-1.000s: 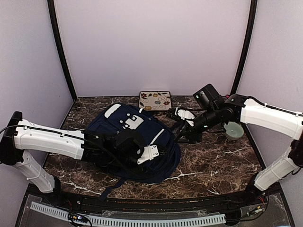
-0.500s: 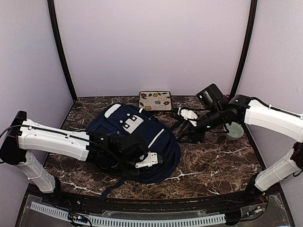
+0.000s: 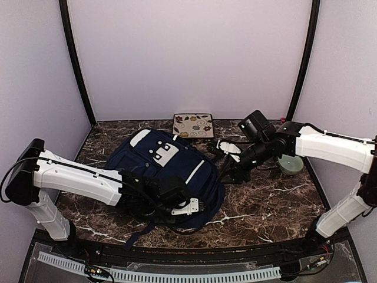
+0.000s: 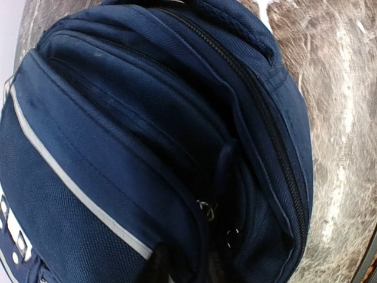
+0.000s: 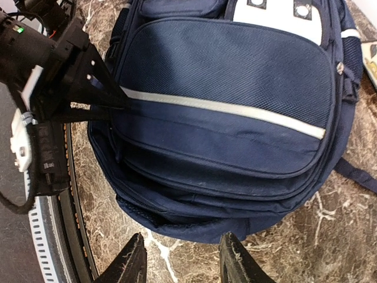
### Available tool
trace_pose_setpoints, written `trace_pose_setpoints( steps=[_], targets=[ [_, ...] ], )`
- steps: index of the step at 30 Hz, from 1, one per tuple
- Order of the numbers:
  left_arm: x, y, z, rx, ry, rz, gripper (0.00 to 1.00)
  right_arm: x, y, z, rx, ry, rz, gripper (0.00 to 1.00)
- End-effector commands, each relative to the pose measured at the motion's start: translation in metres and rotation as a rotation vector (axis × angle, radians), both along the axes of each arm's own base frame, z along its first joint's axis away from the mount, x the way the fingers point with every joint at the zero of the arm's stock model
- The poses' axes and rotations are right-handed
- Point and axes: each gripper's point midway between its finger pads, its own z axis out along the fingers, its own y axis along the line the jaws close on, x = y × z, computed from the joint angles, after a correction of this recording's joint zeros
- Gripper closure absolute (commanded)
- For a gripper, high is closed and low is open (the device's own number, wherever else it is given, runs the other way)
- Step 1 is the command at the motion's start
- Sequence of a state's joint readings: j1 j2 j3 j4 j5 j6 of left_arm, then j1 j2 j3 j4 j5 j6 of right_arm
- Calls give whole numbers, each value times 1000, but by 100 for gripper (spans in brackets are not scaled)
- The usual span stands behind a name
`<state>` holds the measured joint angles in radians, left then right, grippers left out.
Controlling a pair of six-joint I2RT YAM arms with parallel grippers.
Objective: Pack the student bag
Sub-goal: Pick up the student bag from the center of the board, then grab the upper front pocket of the student bag.
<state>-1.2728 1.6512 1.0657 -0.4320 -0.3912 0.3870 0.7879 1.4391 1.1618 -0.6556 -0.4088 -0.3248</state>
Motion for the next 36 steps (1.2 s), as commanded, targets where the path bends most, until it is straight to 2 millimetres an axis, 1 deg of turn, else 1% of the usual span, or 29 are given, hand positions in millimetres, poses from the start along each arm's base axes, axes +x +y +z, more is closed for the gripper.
trace_pose_setpoints(
  steps=[1, 3, 4, 7, 9, 11, 12, 15, 18, 20, 22, 26, 28, 30, 36],
  targets=[
    [13, -14, 28, -101, -88, 13, 86, -5, 1, -17, -8, 51, 6, 57],
    [14, -20, 40, -176, -99, 21, 97, -7, 2, -17, -4, 65, 10, 58],
    [15, -22, 46, -215, -106, 30, 100, -7, 3, -17, -1, 70, 11, 58],
    [16, -25, 59, -326, -102, 59, 100, -7, 7, -17, 11, 89, 21, 58],
    [15, -27, 67, -398, -86, 75, 100, -11, 10, -23, 8, 126, 35, 58],
    [16, -28, 71, -453, -73, 96, 100, -9, 19, -16, 32, 142, 53, 58],
    [16, -28, 74, -483, -63, 105, 100, -11, 21, -17, 37, 157, 68, 58],
    [17, -29, 76, -560, -42, 145, 100, -12, 29, -18, 62, 186, 96, 58],
    [17, -31, 80, -645, -27, 175, 100, -10, 37, -16, 107, 166, 110, 58],
    [19, -31, 82, -696, -16, 203, 100, -9, 44, -24, 116, 179, 115, 58],
    [17, -31, 82, -730, -5, 212, 100, -11, 50, -26, 124, 186, 128, 58],
    [18, -28, 82, -777, 3, 241, 100, -19, 60, -34, 131, 177, 160, 58],
    [17, -28, 82, -809, 12, 244, 100, -20, 65, -35, 137, 160, 169, 57],
    [18, -27, 82, -827, 19, 253, 100, -26, 65, -46, 126, 168, 177, 56],
    [18, -26, 80, -842, 34, 263, 100, -34, 74, -56, 118, 167, 185, 54]
  ],
)
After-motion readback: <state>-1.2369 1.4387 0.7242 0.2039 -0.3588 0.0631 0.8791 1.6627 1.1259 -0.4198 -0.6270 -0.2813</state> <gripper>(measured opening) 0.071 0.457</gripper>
